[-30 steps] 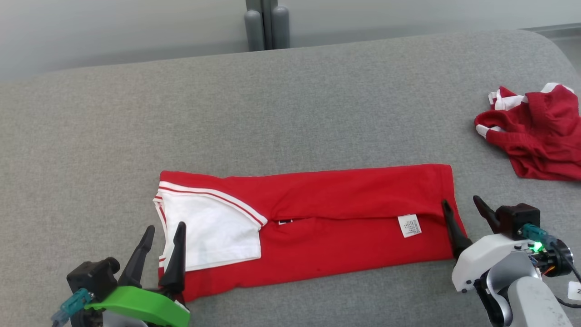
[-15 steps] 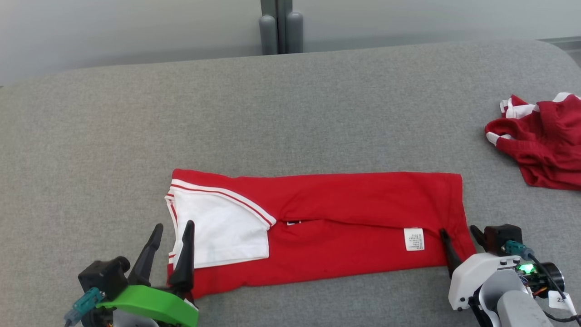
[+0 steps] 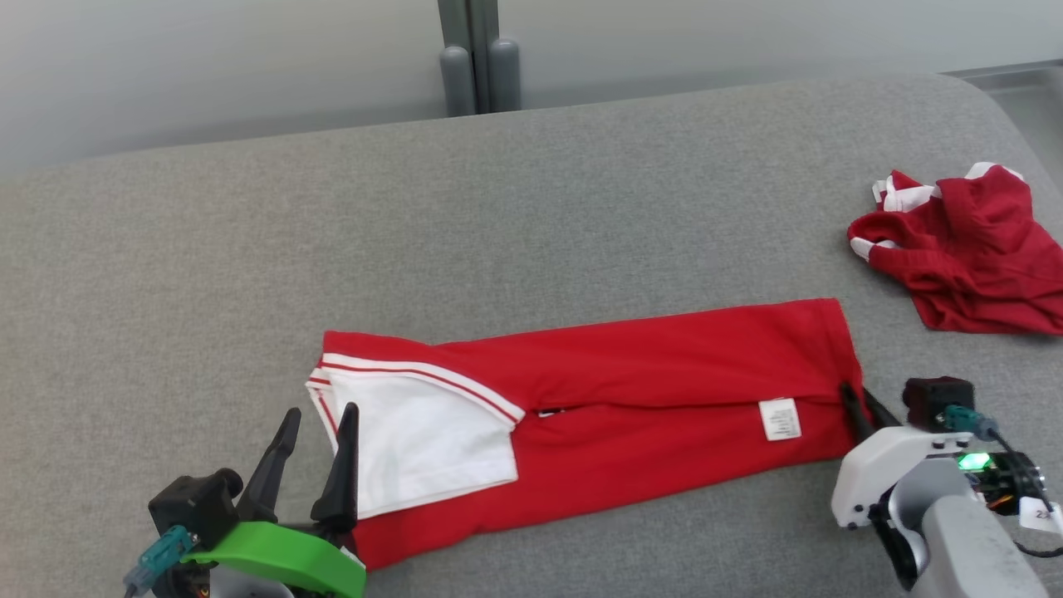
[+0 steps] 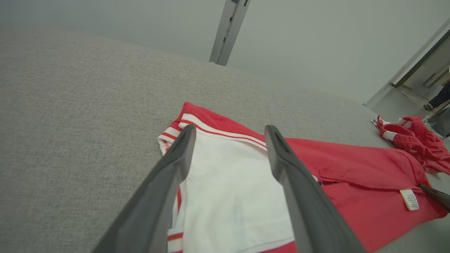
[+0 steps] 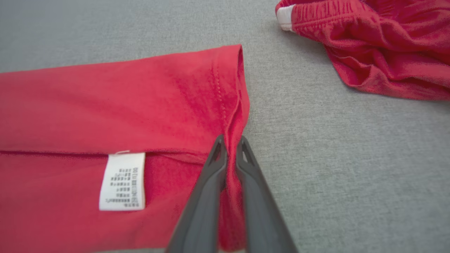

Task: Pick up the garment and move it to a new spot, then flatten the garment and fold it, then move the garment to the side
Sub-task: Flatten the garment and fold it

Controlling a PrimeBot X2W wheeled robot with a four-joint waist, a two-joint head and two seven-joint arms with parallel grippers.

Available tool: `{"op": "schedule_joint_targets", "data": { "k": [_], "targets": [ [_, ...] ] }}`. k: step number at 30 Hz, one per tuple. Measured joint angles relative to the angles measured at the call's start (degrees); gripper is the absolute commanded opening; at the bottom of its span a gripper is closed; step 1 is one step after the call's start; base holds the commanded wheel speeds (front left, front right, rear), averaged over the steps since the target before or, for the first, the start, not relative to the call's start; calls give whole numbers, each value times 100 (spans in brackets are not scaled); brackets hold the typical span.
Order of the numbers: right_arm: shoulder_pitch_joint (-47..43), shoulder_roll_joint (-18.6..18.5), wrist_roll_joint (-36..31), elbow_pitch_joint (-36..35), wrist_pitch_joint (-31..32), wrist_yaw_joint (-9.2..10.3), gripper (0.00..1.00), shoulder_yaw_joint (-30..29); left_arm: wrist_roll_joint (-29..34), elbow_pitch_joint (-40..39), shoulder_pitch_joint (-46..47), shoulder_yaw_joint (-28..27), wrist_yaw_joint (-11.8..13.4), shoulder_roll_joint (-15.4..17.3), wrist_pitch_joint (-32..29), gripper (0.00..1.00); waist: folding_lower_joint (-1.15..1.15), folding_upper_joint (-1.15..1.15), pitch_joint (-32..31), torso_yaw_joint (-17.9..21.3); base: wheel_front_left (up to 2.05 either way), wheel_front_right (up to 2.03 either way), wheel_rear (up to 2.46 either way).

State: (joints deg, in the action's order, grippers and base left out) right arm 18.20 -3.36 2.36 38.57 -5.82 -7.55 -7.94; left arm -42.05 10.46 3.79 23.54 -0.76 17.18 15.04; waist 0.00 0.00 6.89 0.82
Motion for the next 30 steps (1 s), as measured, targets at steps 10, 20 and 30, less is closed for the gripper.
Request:
{"op": "schedule_joint_targets", "data": {
  "k": [10, 20, 30],
  "targets": [
    [-233, -495, 315, -891, 392, 1, 0, -648, 185, 76, -2, -147, -71, -100, 0, 100, 0, 0, -142, 205, 0, 0, 0],
    [-386, -76, 1001, -2168, 806, 2, 0, 449, 375, 137, -1, -293, -102, -153, 1, 100, 0, 0, -198, 85, 0, 0, 0],
    [-360, 54, 2510, -2580, 955, 3, 0, 2555, 433, 162, 2, -386, -137, -188, 2, 100, 0, 0, -216, -310, 0, 0, 0]
  ]
}}
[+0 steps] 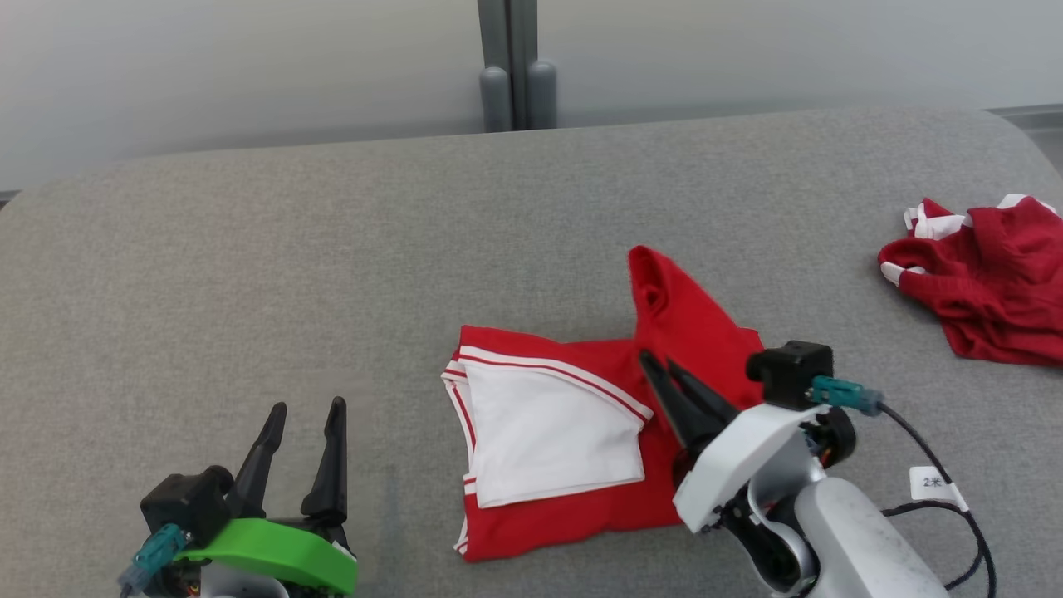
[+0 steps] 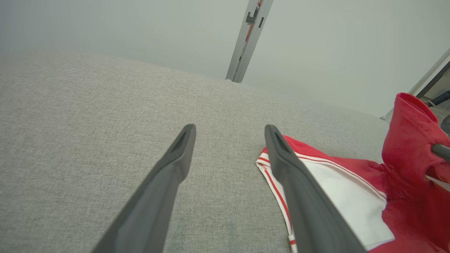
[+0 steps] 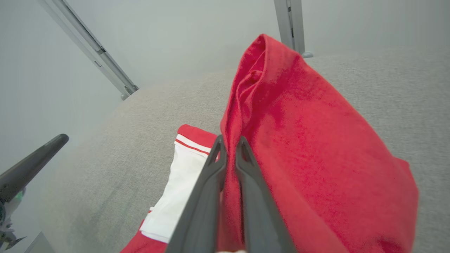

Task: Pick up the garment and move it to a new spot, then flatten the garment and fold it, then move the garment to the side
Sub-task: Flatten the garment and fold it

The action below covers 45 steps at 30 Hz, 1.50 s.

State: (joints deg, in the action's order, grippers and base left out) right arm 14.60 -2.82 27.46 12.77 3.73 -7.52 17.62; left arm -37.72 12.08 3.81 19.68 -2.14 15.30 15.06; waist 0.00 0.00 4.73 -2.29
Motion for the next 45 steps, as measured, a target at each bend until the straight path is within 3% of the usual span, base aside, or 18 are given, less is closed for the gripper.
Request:
{"op": "schedule_joint_targets", "data": {
  "k": [7, 17, 18, 20, 21, 22, 27, 31, 38, 45],
  "targets": [
    [471, 3, 668, 494, -229, 0, 0, 1289, 34, 52, 77, 5, -60, -66, 7, 100, 0, 0, 49, -296, 0, 0, 0],
    [978, 1, 1125, 1437, -535, 1, 0, 2112, 124, 143, 154, -60, -125, -202, 7, 100, 0, 0, 171, -502, 0, 0, 0],
    [1027, -1, 1152, 1521, -556, 1, 8, 2190, 138, 155, 155, -64, -140, -212, 7, 100, 0, 0, 179, -502, 0, 0, 0],
    [1118, -3, 1252, 1610, -577, 2, 33, 2366, 148, 179, 161, -76, -147, -235, 7, 100, 0, 0, 191, -496, 0, 0, 0],
    [1161, -2, 1312, 1629, -586, 1, 63, 2476, 155, 196, 166, -79, -148, -249, 7, 100, 0, 0, 195, -489, 0, 0, 0],
    [1228, 3, 1439, 1634, -635, 1, 100, 2670, 179, 220, 190, -85, -177, -279, 7, 100, 0, 0, 202, -474, 0, 0, 0],
    [1374, 7, 1752, 1582, -950, 1, 100, 2995, 233, 275, 248, -76, -223, -355, 7, 100, 0, 0, 202, -421, 0, 0, 0],
    [1649, 10, 1285, 1891, -1403, 1, 100, 2799, 313, 256, 293, -112, -256, -410, 7, 100, 0, 0, 176, -346, 0, 0, 0],
    [1762, 4, -13, 2399, -1840, 1, 100, 1214, 666, 253, 347, -257, -291, -588, 7, 100, 0, 0, 16, -110, 0, 0, 0],
    [1047, -1, -1045, 1905, -1873, 1, 100, -513, 1001, 247, 258, -552, -314, -848, 7, 100, 0, 0, -234, 97, 0, 0, 0]
  ]
}}
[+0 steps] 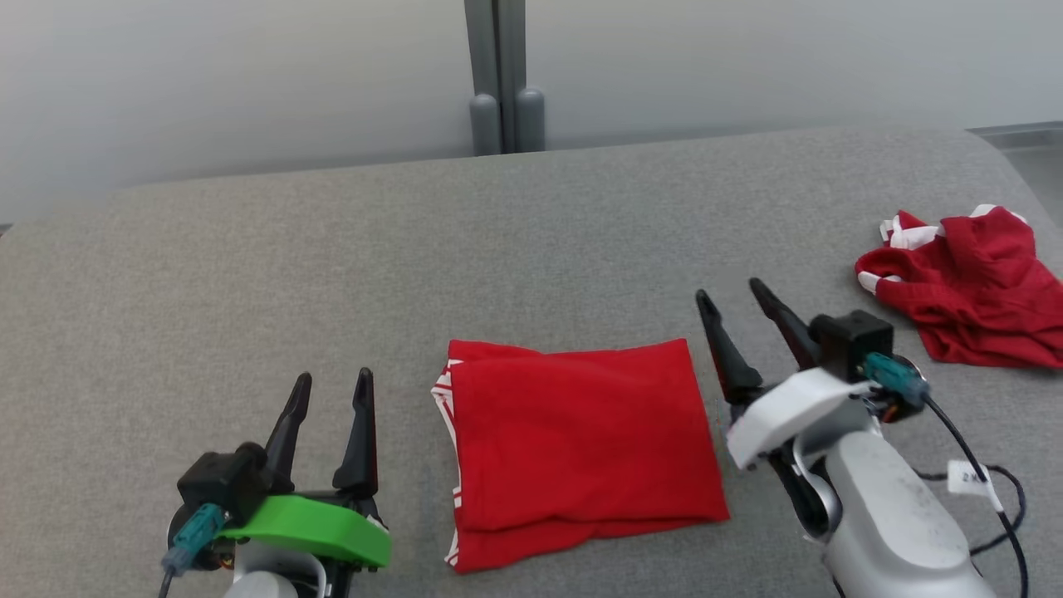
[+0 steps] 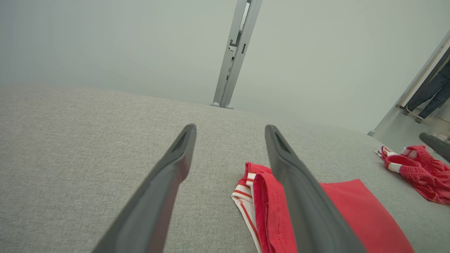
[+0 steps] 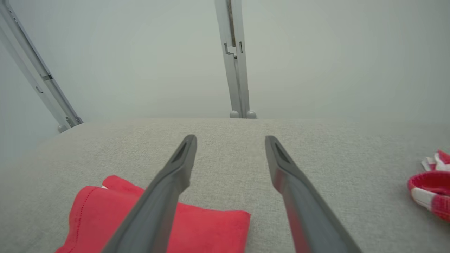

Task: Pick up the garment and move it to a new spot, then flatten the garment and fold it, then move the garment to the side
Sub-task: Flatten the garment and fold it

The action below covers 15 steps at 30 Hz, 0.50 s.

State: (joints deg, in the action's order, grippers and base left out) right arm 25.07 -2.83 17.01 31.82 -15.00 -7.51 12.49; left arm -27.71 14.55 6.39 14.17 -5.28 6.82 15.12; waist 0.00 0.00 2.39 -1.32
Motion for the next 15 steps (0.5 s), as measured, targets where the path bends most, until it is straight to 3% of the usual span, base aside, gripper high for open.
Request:
{"op": "schedule_joint_targets", "data": {
  "k": [5, 15],
  "targets": [
    [-838, -3, -476, -683, -1, 0, 100, -756, 207, 44, -289, -274, -2, -111, 0, 100, 0, 0, -175, 167, 0, 0, 0],
    [-1918, 0, -363, -1315, 0, 0, 100, -1072, 382, 162, -812, -702, -60, -283, 0, 100, 0, 0, -330, 378, 0, 0, 0]
  ]
}}
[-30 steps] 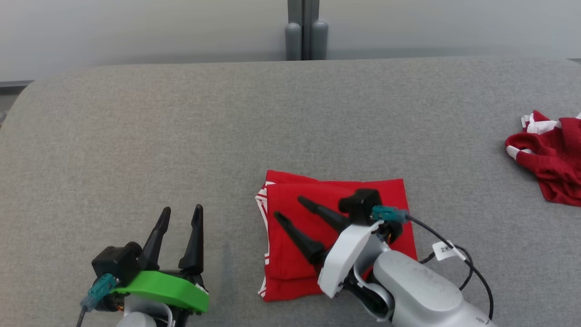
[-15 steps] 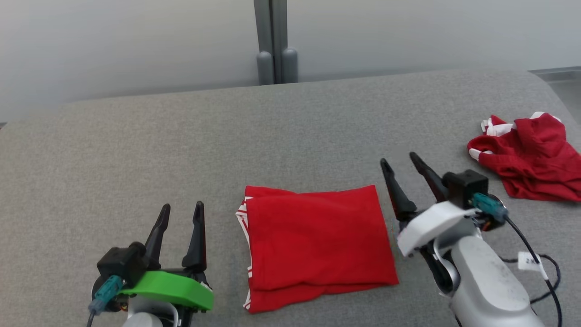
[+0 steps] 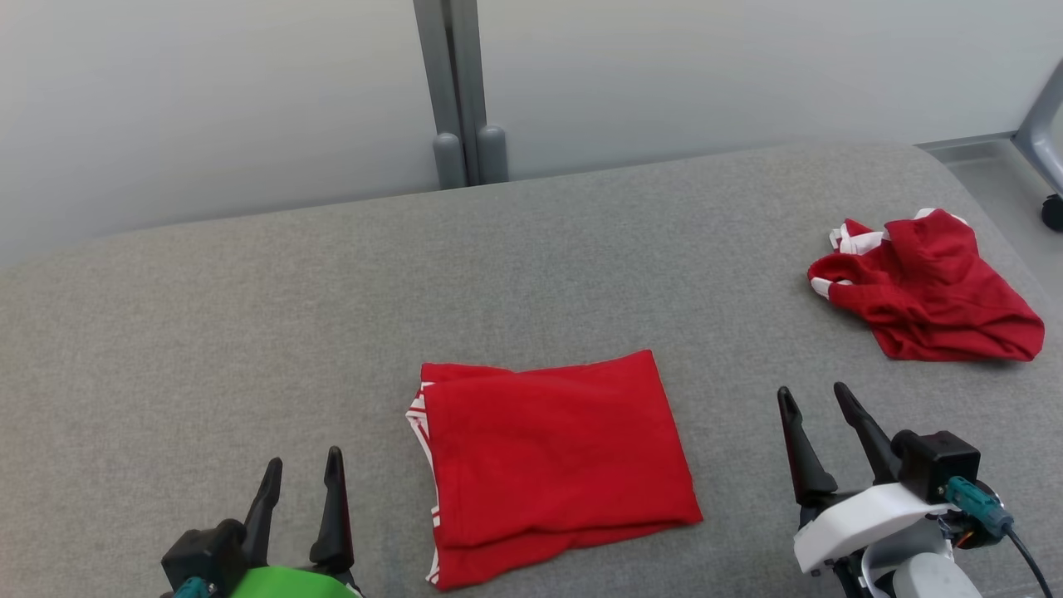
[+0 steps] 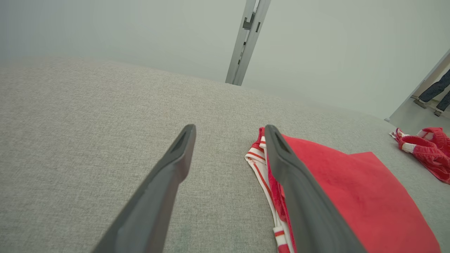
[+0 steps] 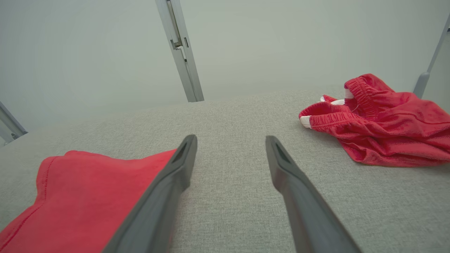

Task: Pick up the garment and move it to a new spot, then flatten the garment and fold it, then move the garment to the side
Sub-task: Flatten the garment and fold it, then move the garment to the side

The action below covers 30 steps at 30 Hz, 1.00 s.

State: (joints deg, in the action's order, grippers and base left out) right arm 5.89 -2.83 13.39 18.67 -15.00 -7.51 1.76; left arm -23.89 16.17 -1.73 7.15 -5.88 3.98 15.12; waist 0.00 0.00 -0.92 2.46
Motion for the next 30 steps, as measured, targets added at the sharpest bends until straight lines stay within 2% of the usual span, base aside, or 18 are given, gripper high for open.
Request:
{"op": "schedule_joint_targets", "data": {
  "k": [4, 7, 13, 30],
  "targets": [
    [-98, 1, 44, -78, 0, 0, 100, -14, 121, 12, -91, -87, -18, -33, 0, 100, 0, 0, -26, -7, 0, 0, 0],
    [-168, 3, -285, -114, 0, 0, 100, -67, 214, 11, -124, -135, -38, -48, 0, 100, 0, 0, -44, -31, 0, 0, 0],
    [-201, 2, -448, -115, 0, 0, 100, -102, 281, 7, -144, -179, -67, -68, 0, 100, 0, 0, -76, -73, 0, 0, 0],
    [-213, 2, -474, -34, 0, 0, 100, -104, 349, 10, -181, -246, -116, -93, 0, 100, 0, 0, -97, -129, 0, 0, 0]
  ]
}}
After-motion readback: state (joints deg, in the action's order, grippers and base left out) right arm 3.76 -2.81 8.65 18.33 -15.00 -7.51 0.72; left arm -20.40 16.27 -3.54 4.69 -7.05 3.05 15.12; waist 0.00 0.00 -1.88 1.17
